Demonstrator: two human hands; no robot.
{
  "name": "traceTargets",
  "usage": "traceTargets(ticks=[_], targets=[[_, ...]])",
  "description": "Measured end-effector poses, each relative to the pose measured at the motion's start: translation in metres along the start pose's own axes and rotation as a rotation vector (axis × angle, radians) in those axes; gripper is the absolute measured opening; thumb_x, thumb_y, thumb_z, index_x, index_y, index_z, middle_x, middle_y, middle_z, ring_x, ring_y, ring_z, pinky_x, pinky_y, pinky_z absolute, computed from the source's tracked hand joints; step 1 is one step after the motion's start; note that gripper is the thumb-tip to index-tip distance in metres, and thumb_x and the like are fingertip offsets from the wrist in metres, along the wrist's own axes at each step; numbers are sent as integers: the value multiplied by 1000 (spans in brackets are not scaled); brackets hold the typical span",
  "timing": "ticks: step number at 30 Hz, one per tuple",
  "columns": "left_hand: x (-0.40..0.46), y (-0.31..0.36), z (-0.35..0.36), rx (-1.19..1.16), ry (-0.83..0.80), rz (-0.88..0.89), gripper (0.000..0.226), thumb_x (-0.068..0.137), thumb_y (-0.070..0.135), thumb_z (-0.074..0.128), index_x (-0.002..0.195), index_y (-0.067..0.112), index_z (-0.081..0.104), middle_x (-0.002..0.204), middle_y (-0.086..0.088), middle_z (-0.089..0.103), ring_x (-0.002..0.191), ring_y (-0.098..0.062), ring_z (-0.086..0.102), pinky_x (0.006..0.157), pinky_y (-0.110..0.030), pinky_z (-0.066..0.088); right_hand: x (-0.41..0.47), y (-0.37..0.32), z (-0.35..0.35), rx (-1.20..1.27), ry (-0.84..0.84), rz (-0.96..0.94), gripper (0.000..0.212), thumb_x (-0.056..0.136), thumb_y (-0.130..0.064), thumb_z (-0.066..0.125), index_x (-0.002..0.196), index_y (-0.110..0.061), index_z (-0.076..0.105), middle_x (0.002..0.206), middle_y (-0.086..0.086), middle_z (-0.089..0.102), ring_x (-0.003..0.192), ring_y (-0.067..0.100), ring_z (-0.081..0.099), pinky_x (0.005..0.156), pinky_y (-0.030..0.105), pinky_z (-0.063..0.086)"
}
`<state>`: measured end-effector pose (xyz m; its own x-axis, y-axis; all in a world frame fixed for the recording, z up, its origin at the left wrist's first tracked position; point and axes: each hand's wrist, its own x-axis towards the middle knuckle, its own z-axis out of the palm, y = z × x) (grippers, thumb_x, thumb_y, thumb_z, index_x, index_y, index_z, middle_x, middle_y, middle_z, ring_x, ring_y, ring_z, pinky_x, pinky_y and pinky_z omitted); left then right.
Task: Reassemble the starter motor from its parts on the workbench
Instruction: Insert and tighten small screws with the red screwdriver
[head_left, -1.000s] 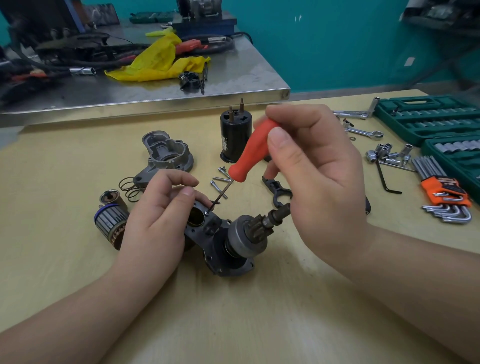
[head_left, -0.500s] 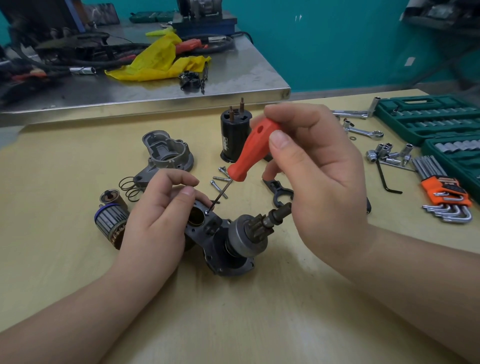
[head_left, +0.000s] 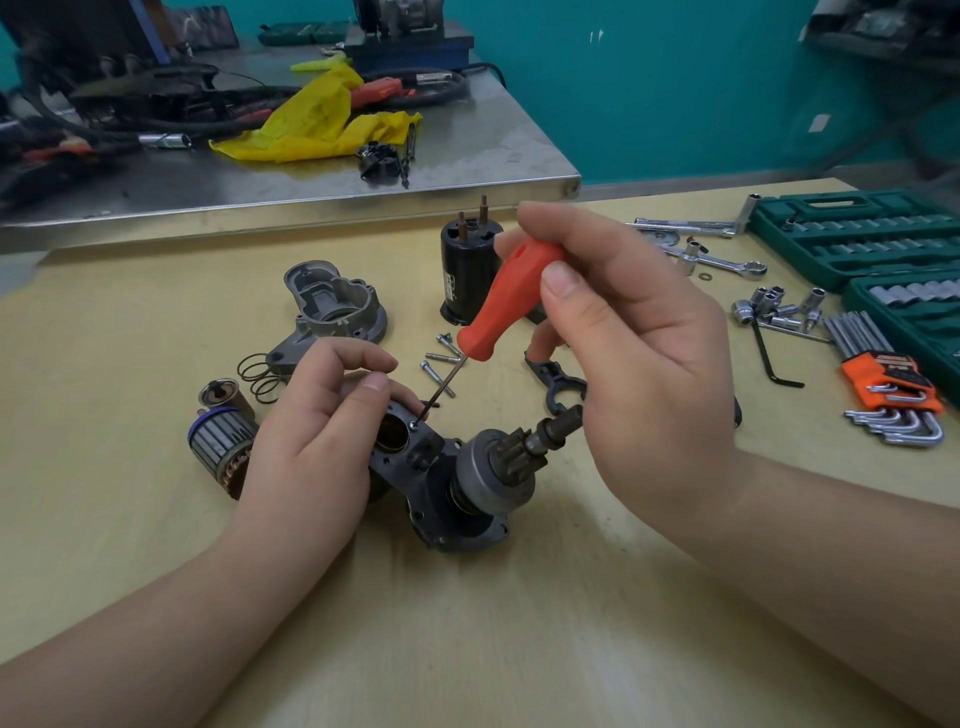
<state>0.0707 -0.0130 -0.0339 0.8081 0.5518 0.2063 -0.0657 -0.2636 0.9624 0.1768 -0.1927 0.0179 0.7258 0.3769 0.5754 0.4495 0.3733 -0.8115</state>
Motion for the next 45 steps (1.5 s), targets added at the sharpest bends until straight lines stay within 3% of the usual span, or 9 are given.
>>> traceTargets(ticks=[6, 11, 14, 21, 25, 29, 32, 38, 45], targets=[[0, 0, 0, -9, -4, -7, 18, 96, 46, 54, 108, 39, 66, 102, -4, 80, 95, -37, 74, 81, -73, 60, 2, -1, 1, -20, 3, -2, 28, 105, -6, 58, 128, -18, 66, 118, 6, 76, 105, 26, 70, 77, 31, 55], [0, 0, 1, -17, -8, -14, 15, 100, 37, 53, 106, 39, 66, 99, -3, 80, 90, -29, 77, 76, -58, 65, 3, -3, 1, -89, -14, -40, 31, 100, -6, 66, 123, -27, 64, 115, 13, 74, 107, 23, 69, 87, 47, 60], [0, 0, 2, -23, -5, -17, 14, 99, 36, 53, 105, 38, 66, 98, -4, 80, 87, -28, 77, 73, -52, 64, 4, -4, 1, -94, -24, -37, 33, 99, -7, 68, 123, -29, 64, 114, 12, 74, 102, 18, 66, 85, 41, 59], [-2, 1, 3, -32, 7, -18, 14, 98, 36, 54, 103, 38, 66, 98, -4, 81, 88, -30, 77, 74, -52, 64, 2, -3, 1, -83, -41, -28, 35, 101, -7, 66, 130, -26, 61, 112, 13, 70, 100, 15, 64, 83, 26, 57], [-2, 1, 2, -28, 7, -11, 14, 98, 36, 54, 104, 38, 66, 98, -3, 81, 86, -30, 77, 73, -52, 63, 1, -4, 3, -26, -80, -40, 34, 106, -4, 56, 137, -18, 57, 116, 22, 65, 86, 3, 64, 76, 20, 53], [-2, 1, 1, -12, 15, -1, 14, 98, 38, 54, 105, 38, 66, 99, -3, 81, 88, -31, 77, 75, -59, 64, 2, -3, 0, 38, -108, -6, 33, 108, -7, 51, 139, -14, 59, 126, 10, 71, 101, 17, 69, 80, 34, 59], [-3, 2, 2, -3, 18, 2, 14, 98, 39, 54, 106, 39, 66, 99, -3, 81, 92, -35, 76, 81, -68, 61, 0, -1, 0, 68, -139, 8, 33, 107, -5, 50, 139, -11, 58, 127, 11, 71, 108, 29, 73, 78, 41, 61], [-3, 3, 2, -18, 21, 3, 14, 97, 40, 54, 105, 39, 66, 99, -3, 80, 96, -38, 74, 85, -73, 59, 2, -2, 3, 71, -164, -9, 38, 103, -3, 59, 139, -13, 56, 116, 10, 72, 102, 35, 74, 68, 33, 59], [-5, -2, 5, -50, 62, 31, 14, 99, 33, 54, 101, 40, 66, 97, -3, 80, 91, -32, 75, 81, -61, 61, 2, -6, 3, 59, -166, -5, 28, 99, -3, 64, 124, -15, 63, 109, 8, 74, 96, 32, 75, 70, 30, 58]])
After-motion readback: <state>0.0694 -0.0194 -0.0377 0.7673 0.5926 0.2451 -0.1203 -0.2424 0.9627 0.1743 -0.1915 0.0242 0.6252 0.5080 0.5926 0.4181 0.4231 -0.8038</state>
